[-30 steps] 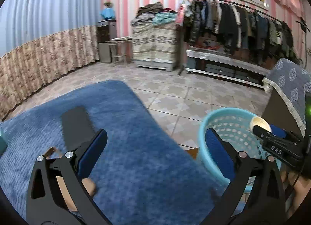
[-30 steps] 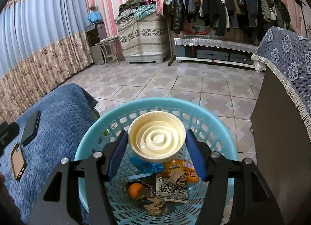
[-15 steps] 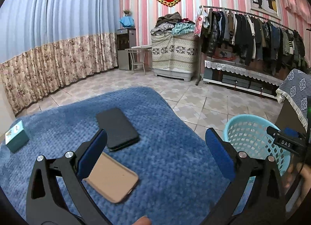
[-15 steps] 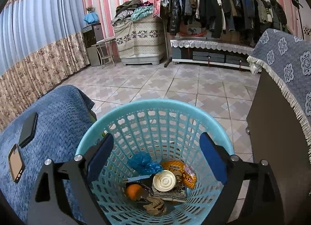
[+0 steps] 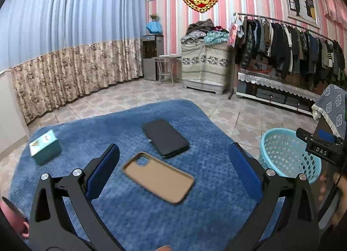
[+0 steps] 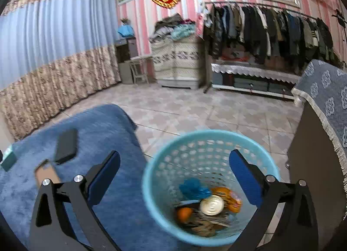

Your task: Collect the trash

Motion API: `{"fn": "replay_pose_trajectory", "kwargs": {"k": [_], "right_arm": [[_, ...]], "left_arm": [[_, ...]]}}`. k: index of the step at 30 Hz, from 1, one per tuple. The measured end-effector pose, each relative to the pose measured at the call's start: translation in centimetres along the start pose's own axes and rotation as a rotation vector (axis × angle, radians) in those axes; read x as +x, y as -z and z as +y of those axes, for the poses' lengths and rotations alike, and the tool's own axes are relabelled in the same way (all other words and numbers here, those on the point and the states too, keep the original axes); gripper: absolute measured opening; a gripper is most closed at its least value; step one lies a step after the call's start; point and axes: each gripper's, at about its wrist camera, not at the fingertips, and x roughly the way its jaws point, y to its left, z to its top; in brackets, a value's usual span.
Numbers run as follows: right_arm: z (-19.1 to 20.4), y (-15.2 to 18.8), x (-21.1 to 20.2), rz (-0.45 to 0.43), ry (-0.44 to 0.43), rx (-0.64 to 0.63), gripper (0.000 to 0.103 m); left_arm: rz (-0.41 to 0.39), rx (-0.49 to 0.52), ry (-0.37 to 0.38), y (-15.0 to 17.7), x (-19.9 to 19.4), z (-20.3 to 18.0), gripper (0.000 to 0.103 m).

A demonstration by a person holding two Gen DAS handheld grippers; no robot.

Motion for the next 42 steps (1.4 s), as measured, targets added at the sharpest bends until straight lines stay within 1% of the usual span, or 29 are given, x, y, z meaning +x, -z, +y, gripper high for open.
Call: {"fn": "replay_pose_trajectory", "kwargs": {"k": [5, 8, 12, 15, 18, 22, 26, 35, 42], "right_arm": [[3.9, 0.9, -2.7, -0.021, -0.049, -0.039, 0.098], [5.9, 2.3, -4.1, -0.019, -0.078, -0.083, 0.098], [8.3, 3.8, -5.7, -0.016, -0.114, -0.147, 0.098], [9.7, 5.1, -7.2, -0.018, -0.145, -0.185, 0.098], [10.7, 6.2, -8.9, -0.030, -0.164, -0.213, 0.098], [10.9, 7.0, -11.0, -0.055, -0.188, -0.201, 0.098], [10.6, 7.2, -11.9, -0.073, -0.188, -0.170, 0.098], [9.9, 6.8, -10.6, -0.046, -0.207, -0.125, 0.098], [10.5, 6.8, -9.8, -0.034, -0.230, -0.148, 0.098]], "left_arm": [[-0.015, -0.038, -0.027, 0.9, -2.7, 3.0, 0.098], [-0.030, -0.043, -0.084, 1.9, -4.0, 4.4, 0.098], [-0.012, -0.053, -0.120, 3.5, -5.1, 5.7, 0.098], [-0.007, -0.056, -0.162, 4.9, -5.9, 6.2, 0.098], [0.001, -0.066, -0.176, 6.0, -6.3, 6.8, 0.098], [0.016, -0.096, -0.183, 6.9, -6.6, 7.4, 0.098], [-0.007, -0.097, -0.194, 7.1, -7.1, 7.3, 0.098], [-0.019, -0.055, -0.186, 7.6, -7.2, 6.1, 0.098], [-0.029, -0.042, -0.179, 7.6, -7.3, 5.6, 0.098]]}}
